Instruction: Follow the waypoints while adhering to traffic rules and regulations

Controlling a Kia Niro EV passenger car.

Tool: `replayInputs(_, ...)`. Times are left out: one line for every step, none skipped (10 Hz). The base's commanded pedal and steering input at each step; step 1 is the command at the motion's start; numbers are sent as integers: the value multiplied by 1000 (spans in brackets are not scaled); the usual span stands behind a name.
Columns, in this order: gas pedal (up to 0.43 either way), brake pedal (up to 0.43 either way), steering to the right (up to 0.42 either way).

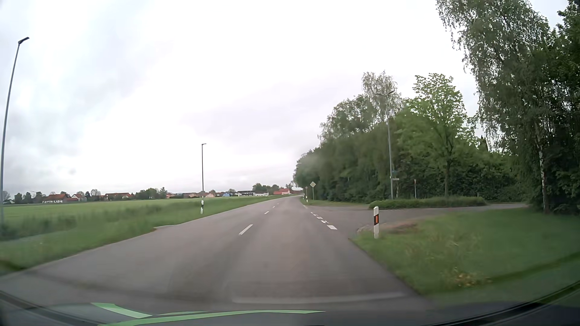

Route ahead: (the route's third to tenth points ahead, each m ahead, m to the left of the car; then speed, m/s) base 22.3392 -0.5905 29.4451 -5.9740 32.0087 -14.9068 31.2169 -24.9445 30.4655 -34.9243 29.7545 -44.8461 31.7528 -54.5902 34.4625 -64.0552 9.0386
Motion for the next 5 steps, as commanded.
replayInputs(0,177,-1)
replayInputs(0,189,-1)
replayInputs(0,195,1)
replayInputs(0,201,4)
replayInputs(0,207,9)
